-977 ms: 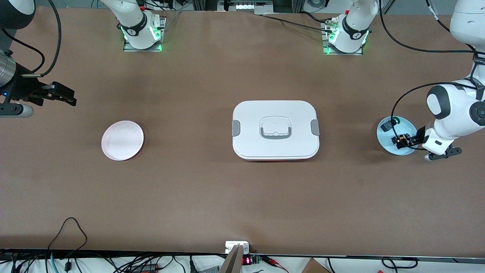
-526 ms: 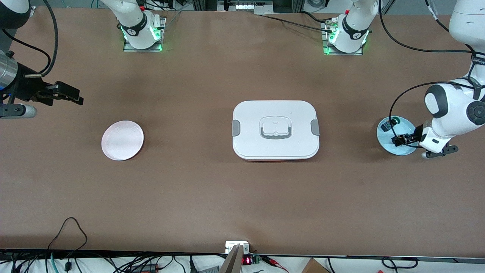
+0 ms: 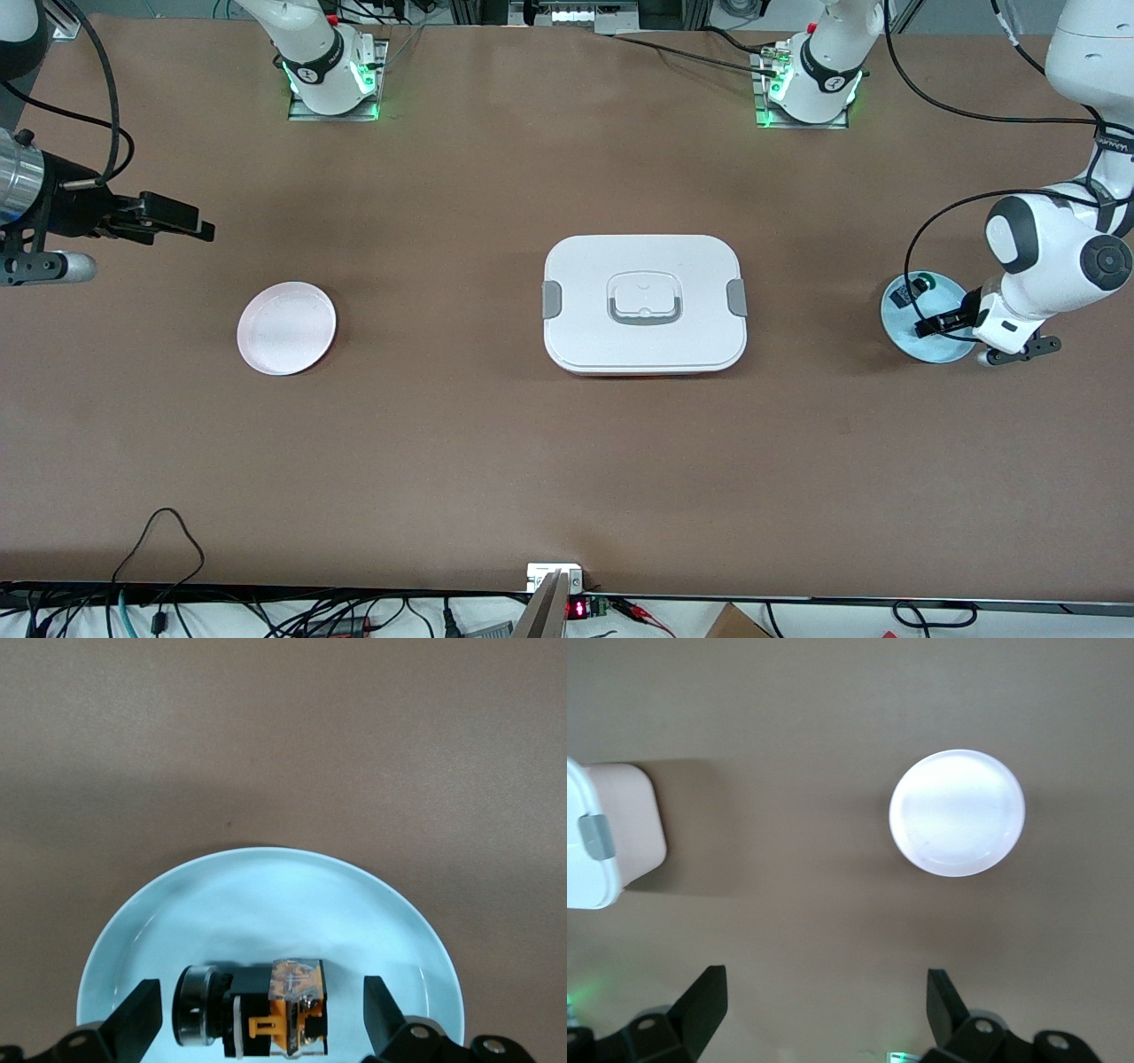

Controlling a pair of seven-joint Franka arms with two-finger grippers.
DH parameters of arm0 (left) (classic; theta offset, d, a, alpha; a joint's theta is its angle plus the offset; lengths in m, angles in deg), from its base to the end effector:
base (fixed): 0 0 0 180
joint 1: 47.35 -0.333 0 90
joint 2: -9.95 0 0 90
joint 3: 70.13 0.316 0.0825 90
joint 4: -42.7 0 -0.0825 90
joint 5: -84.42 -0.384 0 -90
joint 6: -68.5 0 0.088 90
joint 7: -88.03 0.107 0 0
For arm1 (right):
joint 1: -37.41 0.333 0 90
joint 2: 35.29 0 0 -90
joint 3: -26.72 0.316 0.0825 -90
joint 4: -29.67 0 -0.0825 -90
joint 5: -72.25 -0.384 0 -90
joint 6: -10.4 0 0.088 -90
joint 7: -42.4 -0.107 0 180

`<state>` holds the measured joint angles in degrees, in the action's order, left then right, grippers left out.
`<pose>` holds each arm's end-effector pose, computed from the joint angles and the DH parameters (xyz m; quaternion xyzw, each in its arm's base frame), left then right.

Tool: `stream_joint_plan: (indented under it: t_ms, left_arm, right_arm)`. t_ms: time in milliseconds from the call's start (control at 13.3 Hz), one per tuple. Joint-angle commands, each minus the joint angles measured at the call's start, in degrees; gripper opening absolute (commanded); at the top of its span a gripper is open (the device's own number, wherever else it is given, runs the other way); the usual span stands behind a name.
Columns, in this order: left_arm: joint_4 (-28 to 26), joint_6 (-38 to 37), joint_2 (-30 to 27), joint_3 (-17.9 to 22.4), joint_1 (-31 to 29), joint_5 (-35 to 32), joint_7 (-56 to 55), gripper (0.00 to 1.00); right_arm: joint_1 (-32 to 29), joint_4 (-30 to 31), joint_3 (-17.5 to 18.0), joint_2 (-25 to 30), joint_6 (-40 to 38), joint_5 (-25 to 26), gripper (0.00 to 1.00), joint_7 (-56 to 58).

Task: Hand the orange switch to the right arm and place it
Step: 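Lower the left gripper onto the orange switch on the blue plate, then close the left gripper on the orange switch and lift it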

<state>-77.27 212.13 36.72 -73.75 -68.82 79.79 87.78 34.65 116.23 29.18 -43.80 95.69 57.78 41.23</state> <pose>0.5502 0.1764 0.1910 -0.9915 -0.1274 0.0273 0.0047 0.5871 0.0236 0.5650 -0.9879 0.0130 0.0854 0.1285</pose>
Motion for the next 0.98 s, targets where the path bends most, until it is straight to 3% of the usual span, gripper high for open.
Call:
stream_joint_plan:
  t_ms: [0,226,301,451,752,902]
  left_arm:
    - [-0.62,1.39,0.04,-0.25,-0.68,-1.09,1.31,1.00]
    - [-0.53,1.48,0.39,-0.25,-0.68,-1.09,1.40,0.94]
    - [-0.44,1.48,0.39,-0.16,-0.68,-1.09,1.83,0.80]
    - [-0.18,1.48,0.57,-0.16,-0.60,-1.09,3.41,0.73]
    - [0.52,2.44,2.06,0.10,-0.68,-1.09,3.86,0.70]
    - [0.70,2.45,2.06,0.02,-1.38,-1.44,6.56,0.47]
  right_arm:
    - [-1.46,0.36,0.00,0.16,-1.35,-7.91,1.00,0.90]
    - [-1.46,0.54,0.00,-0.44,-1.09,-11.97,1.00,0.99]
    - [-1.46,0.71,0.09,-0.62,-1.00,-13.20,1.00,0.99]
    - [-1.38,1.77,0.00,-0.54,-0.83,-13.48,1.00,0.82]
    - [-1.38,2.47,0.00,-0.54,-0.91,-13.57,1.00,0.90]
    - [-1.46,3.52,0.00,-0.28,-1.00,-13.65,1.00,0.90]
